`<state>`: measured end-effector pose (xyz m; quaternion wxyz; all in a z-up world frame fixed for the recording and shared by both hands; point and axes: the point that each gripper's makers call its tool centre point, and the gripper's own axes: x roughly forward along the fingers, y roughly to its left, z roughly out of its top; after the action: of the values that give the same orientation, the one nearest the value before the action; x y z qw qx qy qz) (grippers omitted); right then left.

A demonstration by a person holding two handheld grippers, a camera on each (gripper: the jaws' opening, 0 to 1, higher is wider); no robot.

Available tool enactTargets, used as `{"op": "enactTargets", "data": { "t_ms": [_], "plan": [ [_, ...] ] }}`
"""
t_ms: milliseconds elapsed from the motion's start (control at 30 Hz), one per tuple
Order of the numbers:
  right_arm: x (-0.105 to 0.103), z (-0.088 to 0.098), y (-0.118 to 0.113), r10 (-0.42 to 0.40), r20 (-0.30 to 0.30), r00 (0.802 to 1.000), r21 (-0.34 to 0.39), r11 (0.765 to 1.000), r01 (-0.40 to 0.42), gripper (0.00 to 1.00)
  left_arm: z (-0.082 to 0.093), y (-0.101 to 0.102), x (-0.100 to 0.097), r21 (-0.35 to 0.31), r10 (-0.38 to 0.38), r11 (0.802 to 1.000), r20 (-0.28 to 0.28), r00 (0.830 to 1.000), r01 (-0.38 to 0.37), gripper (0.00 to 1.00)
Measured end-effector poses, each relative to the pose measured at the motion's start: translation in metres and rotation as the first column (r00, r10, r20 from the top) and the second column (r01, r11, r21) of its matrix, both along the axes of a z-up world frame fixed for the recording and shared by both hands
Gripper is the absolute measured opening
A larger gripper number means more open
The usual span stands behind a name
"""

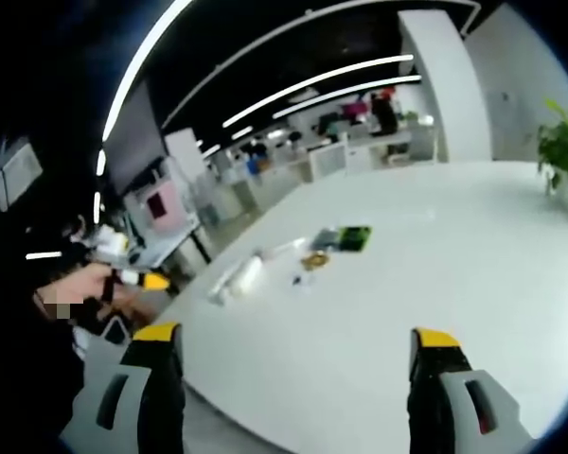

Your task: Arrange the skincare products in the storage area until every visible bottle or jar stands upright without overlapping.

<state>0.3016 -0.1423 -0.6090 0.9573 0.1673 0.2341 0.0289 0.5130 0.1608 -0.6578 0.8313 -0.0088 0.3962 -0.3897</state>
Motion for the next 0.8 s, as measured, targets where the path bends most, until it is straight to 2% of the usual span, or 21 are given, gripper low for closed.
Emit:
{"op": "enactTargets", "data": {
  "t_ms": [567, 800],
  "plan": [
    [0.009, -0.004, 0.002, 0.007, -0.006, 1.000, 0.012, 1.000, -0.007, 0.98, -0.012, -0.004, 0.032, 0.007, 0.049, 0.999, -0.020, 0.999, -0.049, 0.59],
    [0.007, -0.006, -0.006, 0.001, -0.010, 1.000, 0.012, 1.000, -0.001, 0.97, -0.020, -0.003, 0.041, 0.040, 0.059, 0.997, -0.029, 0.998, -0.058, 0.58]
  ]
}}
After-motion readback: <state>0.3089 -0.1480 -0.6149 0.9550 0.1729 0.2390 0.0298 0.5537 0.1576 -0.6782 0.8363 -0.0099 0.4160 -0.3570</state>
